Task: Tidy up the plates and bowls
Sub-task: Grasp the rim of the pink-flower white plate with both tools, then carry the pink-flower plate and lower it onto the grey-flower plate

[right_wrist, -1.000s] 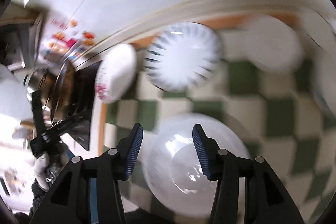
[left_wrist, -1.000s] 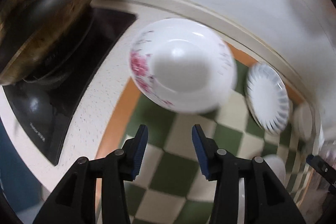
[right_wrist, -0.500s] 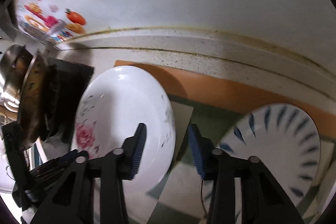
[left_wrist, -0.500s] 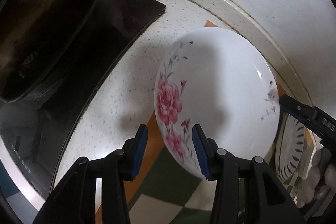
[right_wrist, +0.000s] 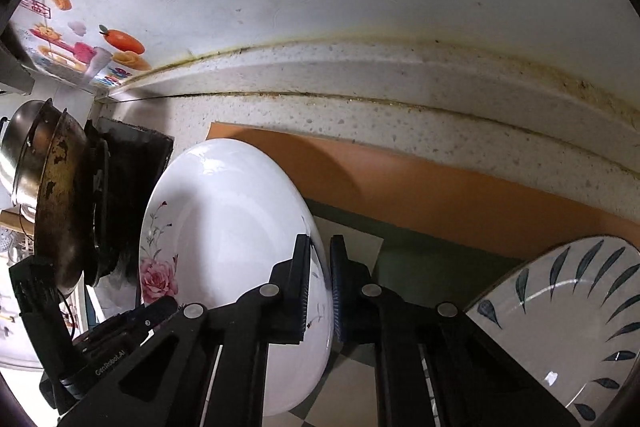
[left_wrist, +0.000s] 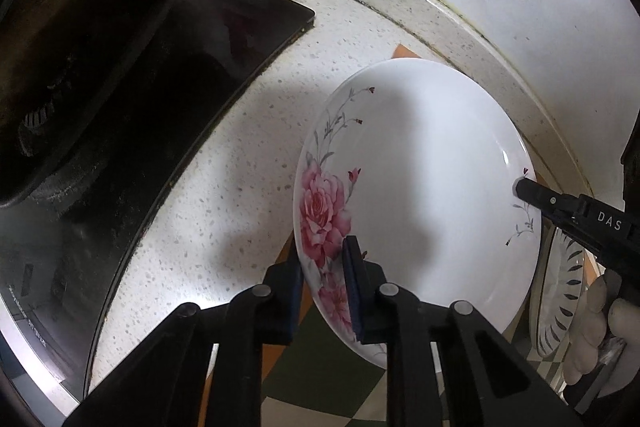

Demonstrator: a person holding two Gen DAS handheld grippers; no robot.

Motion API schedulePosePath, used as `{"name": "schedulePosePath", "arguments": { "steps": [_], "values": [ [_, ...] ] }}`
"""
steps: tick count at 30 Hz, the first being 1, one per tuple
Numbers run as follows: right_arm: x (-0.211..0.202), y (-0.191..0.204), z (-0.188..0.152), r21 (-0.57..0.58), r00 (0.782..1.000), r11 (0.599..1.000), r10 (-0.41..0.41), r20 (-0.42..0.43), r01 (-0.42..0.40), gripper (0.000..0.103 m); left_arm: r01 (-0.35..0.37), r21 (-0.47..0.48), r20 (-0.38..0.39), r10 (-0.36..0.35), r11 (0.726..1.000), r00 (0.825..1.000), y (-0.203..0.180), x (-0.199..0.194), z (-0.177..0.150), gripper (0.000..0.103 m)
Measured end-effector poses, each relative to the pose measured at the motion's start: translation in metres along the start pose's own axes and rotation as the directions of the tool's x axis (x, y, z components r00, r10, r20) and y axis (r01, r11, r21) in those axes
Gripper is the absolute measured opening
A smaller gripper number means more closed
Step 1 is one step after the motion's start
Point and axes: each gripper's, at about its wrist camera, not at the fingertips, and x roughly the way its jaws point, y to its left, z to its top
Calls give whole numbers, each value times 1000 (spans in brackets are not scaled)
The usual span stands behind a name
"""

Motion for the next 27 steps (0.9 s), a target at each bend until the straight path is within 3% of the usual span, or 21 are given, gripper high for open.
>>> {"name": "schedulePosePath", "arguments": {
  "steps": [10, 17, 27],
  "values": [
    [-40, -1, -34, -22, 998, 1000, 6, 62, -5, 7, 4, 72, 45, -7, 997, 999, -27, -30, -22, 16],
    [-91, -19, -72, 35, 990, 999, 33, 138, -39, 7, 33, 141, 69, -43, 990, 997, -61, -59, -45, 16],
    [-195, -58, -166, 123, 965, 991, 12, 263, -45, 7, 109, 292, 47, -128, 950, 991, -118, -107, -102, 16]
  ]
}}
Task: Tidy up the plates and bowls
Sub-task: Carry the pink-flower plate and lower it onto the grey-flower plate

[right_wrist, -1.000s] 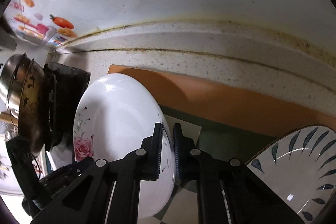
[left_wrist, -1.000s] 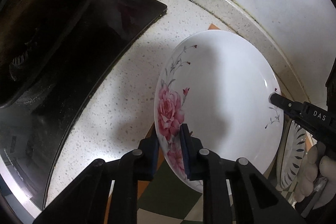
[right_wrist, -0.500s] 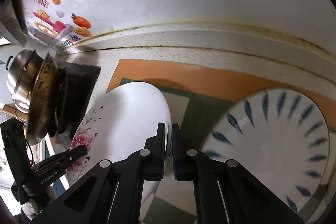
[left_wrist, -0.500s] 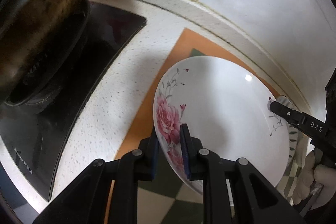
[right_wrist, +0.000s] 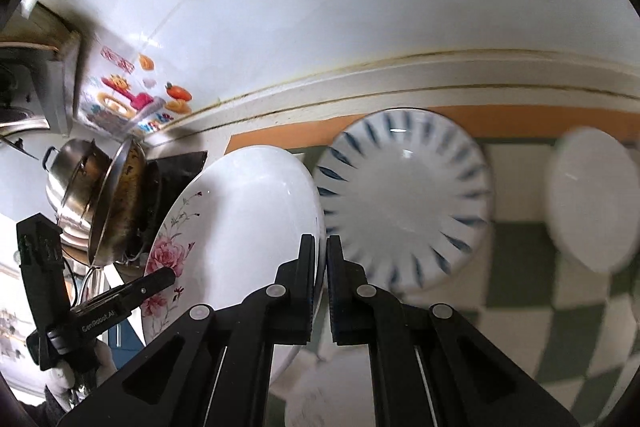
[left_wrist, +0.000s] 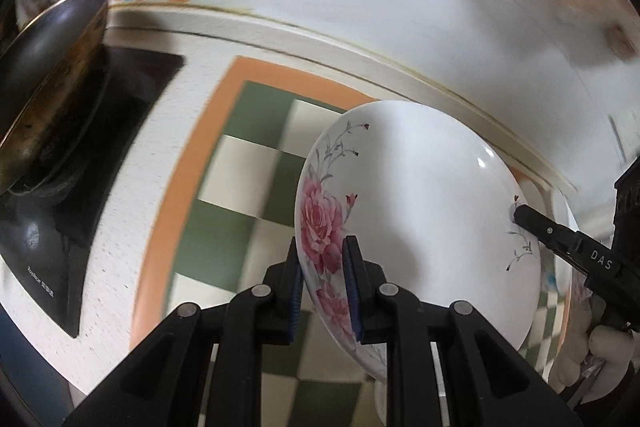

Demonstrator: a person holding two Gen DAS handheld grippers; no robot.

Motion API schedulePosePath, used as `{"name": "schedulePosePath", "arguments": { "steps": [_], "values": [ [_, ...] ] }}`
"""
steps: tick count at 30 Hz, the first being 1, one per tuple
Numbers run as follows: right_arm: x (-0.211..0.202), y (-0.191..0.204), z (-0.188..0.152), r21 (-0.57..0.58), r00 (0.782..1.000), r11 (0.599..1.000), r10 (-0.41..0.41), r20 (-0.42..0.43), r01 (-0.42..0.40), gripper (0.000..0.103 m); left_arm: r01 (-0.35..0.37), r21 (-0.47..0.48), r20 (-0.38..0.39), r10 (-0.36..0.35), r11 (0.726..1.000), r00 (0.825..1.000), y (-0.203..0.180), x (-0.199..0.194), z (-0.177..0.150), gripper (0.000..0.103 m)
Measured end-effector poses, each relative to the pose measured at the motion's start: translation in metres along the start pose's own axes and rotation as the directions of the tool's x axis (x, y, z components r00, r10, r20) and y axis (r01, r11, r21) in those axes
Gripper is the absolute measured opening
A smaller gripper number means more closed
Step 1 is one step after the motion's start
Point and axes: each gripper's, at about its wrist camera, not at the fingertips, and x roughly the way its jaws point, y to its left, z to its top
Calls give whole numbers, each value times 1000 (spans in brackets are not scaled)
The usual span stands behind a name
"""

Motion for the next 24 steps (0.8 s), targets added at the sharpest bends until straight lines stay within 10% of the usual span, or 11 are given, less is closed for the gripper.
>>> {"name": "schedulePosePath", "arguments": {
  "steps": [12, 24],
  "values": [
    [-106, -69, -90, 130, 994, 991, -54, 90, 42, 8, 79, 162, -109, -62, 984, 992, -72, 10, -60, 16],
    [-88, -116, -163, 219, 998, 974, -65, 0, 63, 8, 41, 215, -229, 9, 976, 973, -83, 48, -106, 17]
  ]
}}
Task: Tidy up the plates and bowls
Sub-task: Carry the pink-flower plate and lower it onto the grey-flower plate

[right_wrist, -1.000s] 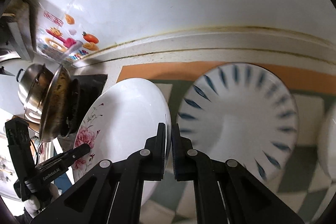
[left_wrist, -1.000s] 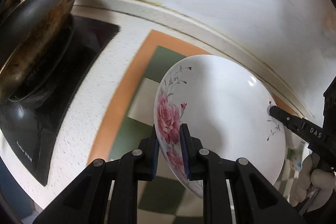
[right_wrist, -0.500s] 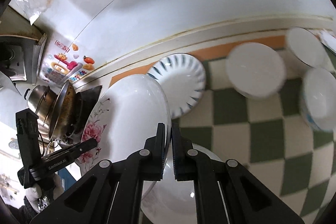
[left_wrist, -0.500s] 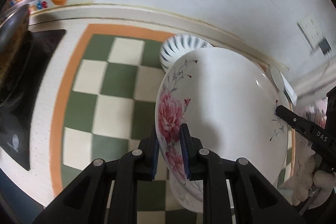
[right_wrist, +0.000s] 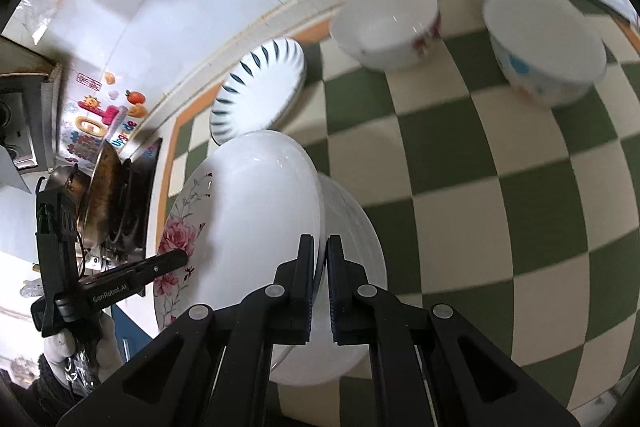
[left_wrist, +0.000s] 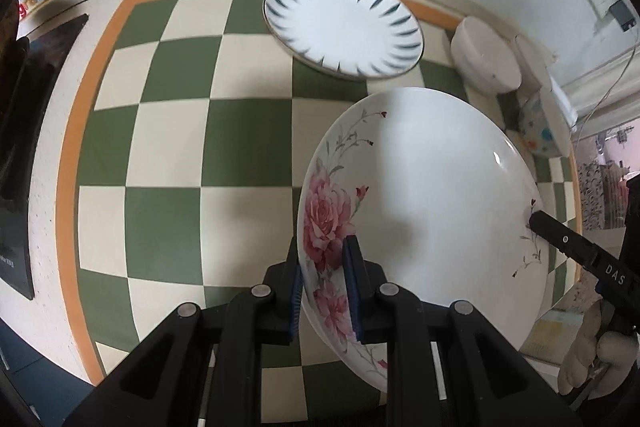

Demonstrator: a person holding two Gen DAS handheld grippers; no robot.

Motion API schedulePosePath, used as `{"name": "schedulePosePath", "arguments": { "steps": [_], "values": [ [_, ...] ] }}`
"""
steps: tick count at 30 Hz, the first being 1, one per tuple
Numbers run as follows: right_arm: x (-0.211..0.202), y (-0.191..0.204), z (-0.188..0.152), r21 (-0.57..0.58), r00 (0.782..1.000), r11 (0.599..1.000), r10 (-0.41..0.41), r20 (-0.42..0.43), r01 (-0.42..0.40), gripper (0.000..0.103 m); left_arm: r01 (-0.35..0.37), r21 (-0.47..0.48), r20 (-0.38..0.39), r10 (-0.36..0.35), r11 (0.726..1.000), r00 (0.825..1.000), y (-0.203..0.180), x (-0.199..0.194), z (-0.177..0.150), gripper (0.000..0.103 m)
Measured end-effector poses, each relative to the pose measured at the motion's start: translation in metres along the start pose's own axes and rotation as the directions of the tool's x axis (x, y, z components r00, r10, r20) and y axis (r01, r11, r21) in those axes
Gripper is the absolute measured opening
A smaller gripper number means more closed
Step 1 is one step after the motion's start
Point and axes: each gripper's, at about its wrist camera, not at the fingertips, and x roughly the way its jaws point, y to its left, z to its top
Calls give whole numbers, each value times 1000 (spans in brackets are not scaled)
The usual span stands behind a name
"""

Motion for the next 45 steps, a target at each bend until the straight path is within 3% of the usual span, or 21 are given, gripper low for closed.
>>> {"name": "schedulePosePath", "arguments": {
  "steps": [10, 16, 25, 45],
  "values": [
    [23, -19, -16, 13, 998, 1000, -13, -63, 13, 8, -61, 25, -54, 62, 998, 997, -7, 25, -7, 18],
    [31, -21, -17, 17, 996, 1000, -13, -88, 14, 8, -89, 45, -49, 92, 995, 995, -11, 27, -6, 19],
    [40, -22, -18, 29, 991, 999, -40, -129, 44, 7, -157, 82, -80, 164, 984, 983, -18, 40, -13, 18],
    [46, -20, -12, 58, 975, 994, -77, -208, 91, 10, -156, 89, -114, 165, 984, 980, -21, 39, -6, 18]
  ]
}}
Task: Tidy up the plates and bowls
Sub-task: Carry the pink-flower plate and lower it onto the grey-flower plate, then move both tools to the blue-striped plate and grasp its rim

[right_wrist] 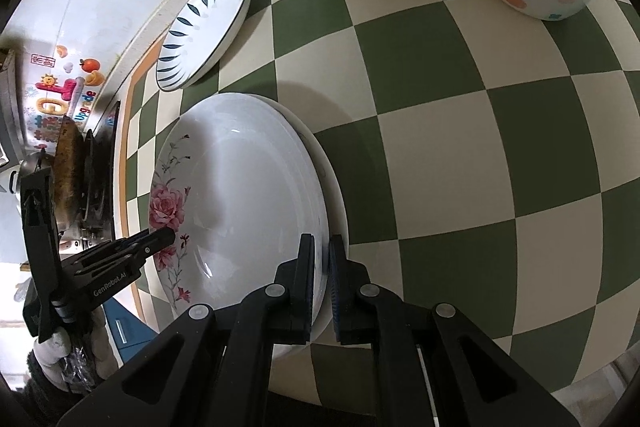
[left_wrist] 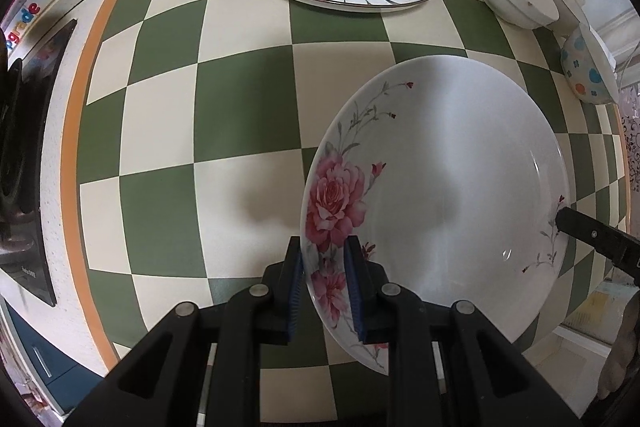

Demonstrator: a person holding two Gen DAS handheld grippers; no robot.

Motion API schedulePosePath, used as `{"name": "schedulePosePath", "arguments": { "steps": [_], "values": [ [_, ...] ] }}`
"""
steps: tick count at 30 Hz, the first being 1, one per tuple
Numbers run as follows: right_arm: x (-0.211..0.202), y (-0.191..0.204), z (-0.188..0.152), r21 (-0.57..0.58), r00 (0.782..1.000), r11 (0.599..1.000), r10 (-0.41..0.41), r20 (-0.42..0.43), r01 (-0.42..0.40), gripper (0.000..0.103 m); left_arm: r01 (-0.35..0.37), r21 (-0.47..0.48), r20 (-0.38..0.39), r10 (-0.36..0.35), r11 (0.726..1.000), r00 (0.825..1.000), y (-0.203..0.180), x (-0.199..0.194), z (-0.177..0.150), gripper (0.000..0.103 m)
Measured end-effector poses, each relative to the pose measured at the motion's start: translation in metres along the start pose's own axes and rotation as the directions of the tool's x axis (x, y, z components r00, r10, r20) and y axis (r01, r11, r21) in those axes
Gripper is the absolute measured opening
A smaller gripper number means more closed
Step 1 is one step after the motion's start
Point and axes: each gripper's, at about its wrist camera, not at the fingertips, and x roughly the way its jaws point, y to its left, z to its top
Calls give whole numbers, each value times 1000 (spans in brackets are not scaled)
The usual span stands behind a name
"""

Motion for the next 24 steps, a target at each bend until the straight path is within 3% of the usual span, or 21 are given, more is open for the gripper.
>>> {"name": "schedulePosePath", "arguments": {
  "steps": [5, 9, 13, 15, 17, 20, 24],
  "values": [
    [2, 0, 5, 19, 999, 1000, -7, -38, 8, 10, 22, -11, -19, -22, 1000, 1000, 3, -4, 3, 18],
    [-2, 4, 9, 12, 996, 999, -50, -72, 51, 11, 46, -19, 14, -46, 999, 999, 10, -29, 6, 18],
    [-24, 16, 20, -11, 997, 998, -65, -34, 65, 12, 81, -52, 71, -78, 995, 994, 22, -60, 21, 19],
    [-35, 25, 34, -5, 999, 999, -46, -5, 46, 18, 107, -79, 101, -99, 991, 990, 31, -69, 37, 23],
    [-41, 38, 56, -6, 1000, 1000, -7, 24, 7, 32, 112, -106, 128, -98, 988, 987, 45, -74, 63, 25],
    [-38, 60, 91, -25, 998, 999, 26, 52, -25, 35, 118, -153, 141, -96, 981, 985, 66, -67, 104, 25],
    [-14, 89, 151, -45, 997, 999, 12, 71, -8, 36, 157, -211, 113, -136, 965, 984, 91, -39, 153, 25]
  ]
}}
